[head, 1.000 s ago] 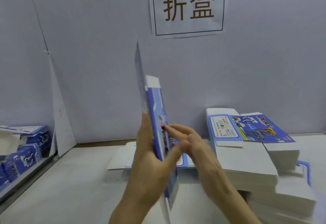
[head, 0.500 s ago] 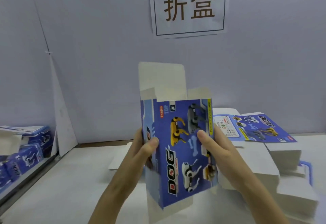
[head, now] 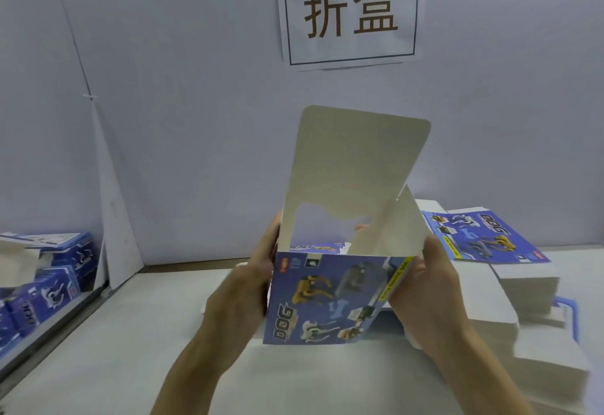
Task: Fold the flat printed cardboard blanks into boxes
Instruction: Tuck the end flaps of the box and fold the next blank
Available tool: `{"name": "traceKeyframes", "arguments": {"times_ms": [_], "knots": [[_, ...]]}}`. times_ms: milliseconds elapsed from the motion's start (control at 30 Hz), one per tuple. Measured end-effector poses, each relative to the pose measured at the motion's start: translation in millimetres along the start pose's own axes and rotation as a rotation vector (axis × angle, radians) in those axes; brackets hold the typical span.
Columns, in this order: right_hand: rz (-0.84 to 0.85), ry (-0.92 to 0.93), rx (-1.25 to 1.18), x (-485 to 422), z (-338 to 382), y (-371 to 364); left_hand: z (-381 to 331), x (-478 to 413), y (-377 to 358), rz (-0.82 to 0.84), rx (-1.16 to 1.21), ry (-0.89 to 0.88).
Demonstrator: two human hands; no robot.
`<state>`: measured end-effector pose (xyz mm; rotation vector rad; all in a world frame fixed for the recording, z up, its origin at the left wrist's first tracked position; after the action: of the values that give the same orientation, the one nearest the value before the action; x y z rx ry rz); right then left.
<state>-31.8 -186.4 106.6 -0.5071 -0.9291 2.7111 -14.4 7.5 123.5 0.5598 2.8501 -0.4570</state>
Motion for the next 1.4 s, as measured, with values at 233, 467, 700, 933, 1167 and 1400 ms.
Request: {"name": "traceKeyframes", "arguments": {"times_ms": [233,467,700,933,1167,1400], "knots": [[0.022,-0.052,0.016,6,6,-4,-15,18,-19,0.016,-0.025,0.009],[0.083,-0.103,0.061,9,5,-6,-16,5,-38,-0.129,-0.09,0.124],[0.094,-0.118,0.292,7,3,-3,9,10,-22,-0.168,-0.217,0.129],[0.112,-0.052,0.362,9,1,-6,12,5,-13,-0.311,-0.227,0.14],[-0.072,0.037,0.413,-1,2,2,10,0,-19,-0.501,-0.092,-0.081],[-0.365,0.272,0.616,0,9,7,6,9,-24,-0.412,-0.235,-0.513]]}}
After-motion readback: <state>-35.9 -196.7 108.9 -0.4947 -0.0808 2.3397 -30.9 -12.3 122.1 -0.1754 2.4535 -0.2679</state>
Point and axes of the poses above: each hand's wrist, its own x-axis away from the middle knuckle, its own y-axis out of the back of the hand, z = x × y, the point moved 2 cm from there along -x, towards the middle knuckle, and after that the axes turned 10 degrees about -z, right-handed, at the moved point
